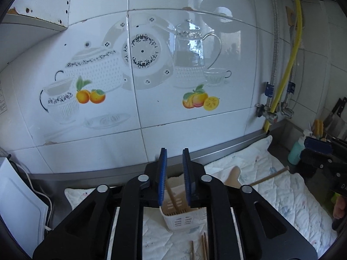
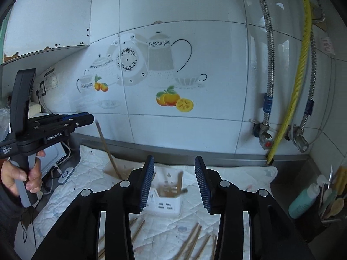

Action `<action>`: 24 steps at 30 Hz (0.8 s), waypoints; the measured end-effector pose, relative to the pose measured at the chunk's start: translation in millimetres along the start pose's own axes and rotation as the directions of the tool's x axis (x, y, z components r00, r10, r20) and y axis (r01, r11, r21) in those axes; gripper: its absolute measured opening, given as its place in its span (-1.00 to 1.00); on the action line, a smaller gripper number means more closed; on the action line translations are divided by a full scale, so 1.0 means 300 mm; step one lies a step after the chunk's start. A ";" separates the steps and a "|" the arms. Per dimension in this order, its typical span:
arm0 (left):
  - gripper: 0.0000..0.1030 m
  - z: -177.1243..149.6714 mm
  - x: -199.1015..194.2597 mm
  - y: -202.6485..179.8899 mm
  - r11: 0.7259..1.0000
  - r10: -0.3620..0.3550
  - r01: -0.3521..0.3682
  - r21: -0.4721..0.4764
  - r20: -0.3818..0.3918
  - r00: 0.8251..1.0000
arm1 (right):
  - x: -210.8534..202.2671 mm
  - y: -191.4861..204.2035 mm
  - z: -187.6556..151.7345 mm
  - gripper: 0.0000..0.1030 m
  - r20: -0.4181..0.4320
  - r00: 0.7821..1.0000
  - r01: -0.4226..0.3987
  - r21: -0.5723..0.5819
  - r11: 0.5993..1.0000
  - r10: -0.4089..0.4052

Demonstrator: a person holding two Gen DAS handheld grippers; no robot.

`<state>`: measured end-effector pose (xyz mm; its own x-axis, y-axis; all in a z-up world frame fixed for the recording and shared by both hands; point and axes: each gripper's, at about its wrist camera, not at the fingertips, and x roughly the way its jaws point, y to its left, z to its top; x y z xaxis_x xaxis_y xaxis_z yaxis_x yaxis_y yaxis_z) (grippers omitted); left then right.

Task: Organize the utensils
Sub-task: 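Open the right tool to drop its chopstick into the holder while the left tool releases its own, then close the left tool on a chopstick while the right tool grasps another chopstick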

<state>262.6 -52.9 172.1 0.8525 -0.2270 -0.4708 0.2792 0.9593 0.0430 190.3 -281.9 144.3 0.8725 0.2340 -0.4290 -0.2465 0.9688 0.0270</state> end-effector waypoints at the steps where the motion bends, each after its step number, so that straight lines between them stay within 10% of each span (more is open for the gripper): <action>1: -0.55 -0.006 -0.021 -0.004 1.000 0.004 -0.004 0.009 0.005 1.000 | -0.026 0.000 -0.017 -0.24 0.005 1.000 0.002 0.002 1.000 -0.002; 16: 0.20 -0.360 -0.328 0.011 1.000 0.030 -0.030 0.005 -0.026 0.999 | -0.263 -0.033 -0.497 -0.24 -0.112 0.986 0.125 0.027 0.992 -0.121; 24: 0.23 -0.667 -0.355 0.021 0.998 0.033 -0.041 -0.053 -0.146 0.989 | -0.292 -0.005 -0.763 -0.24 -0.173 0.957 0.225 -0.067 0.972 -0.233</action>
<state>85.1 11.0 46.2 0.7877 -0.1687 -0.5926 0.2206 0.9752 0.0157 17.6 -322.8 -24.9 0.8191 -0.0164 -0.5734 -0.0719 0.9888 -0.1309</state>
